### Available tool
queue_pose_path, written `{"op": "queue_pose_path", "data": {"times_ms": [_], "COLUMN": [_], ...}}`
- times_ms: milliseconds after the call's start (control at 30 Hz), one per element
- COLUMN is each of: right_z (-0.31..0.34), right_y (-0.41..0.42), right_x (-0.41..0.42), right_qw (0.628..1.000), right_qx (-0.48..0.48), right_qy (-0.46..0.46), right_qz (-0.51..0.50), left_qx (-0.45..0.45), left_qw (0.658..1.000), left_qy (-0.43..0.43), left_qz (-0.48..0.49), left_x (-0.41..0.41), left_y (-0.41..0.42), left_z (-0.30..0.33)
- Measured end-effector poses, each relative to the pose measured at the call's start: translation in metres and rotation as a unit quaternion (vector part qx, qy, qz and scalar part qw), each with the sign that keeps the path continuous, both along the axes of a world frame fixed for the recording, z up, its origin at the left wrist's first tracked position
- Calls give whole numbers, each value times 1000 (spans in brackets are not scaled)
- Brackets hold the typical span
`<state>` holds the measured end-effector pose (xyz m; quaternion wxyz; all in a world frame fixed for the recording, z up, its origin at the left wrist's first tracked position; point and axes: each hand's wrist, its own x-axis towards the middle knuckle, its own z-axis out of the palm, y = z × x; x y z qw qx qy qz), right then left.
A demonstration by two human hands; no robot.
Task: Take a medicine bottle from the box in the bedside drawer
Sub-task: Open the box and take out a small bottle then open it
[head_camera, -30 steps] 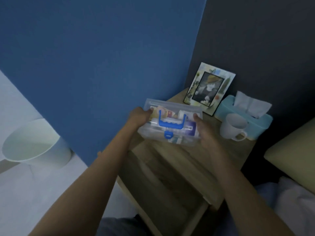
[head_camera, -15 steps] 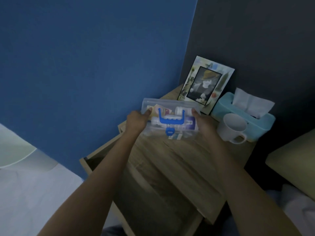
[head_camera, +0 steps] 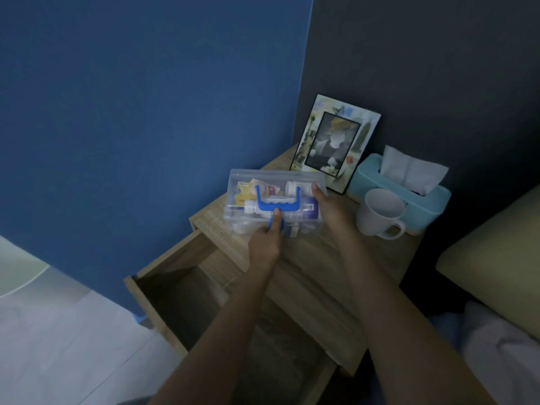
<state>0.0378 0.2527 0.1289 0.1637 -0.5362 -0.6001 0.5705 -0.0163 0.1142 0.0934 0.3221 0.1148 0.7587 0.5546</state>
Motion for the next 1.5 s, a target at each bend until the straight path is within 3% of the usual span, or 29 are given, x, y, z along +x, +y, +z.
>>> {"op": "queue_pose_path", "data": {"times_ms": [133,333,533,633,800,1067,1233,1400,1500], "right_z": [-2,-1,-16,-35,-37,-13,16,10,3], "right_y": [1,-3,-16,-26,-37,-21,13,40,45], "right_x": [0,1,19,33,36,27,-7,-27,-32], "right_qw": [1000,1000,993,987,980,959,972,991,993], "right_qx": [16,6,58,70,24,39,93,84,45], "right_qy": [-8,2,91,135,192,277,215,93,90], "right_qz": [5,-1,-51,-45,-39,-41,-6,56,53], "left_qx": [-30,89,140,127,121,138,142,139,141], "left_qw": [999,995,987,990,962,978,976,979,981], "left_qy": [37,-43,-77,-43,75,88,132,130,119], "left_qz": [21,30,24,49,234,128,99,66,67], "left_x": [5,11,13,12,3,-19,-32,-41,-42], "left_y": [-3,-6,-26,-36,-52,-53,-53,-52,-54], "left_z": [-2,-4,-4,-8,-9,-19,-13,-8,-8]}}
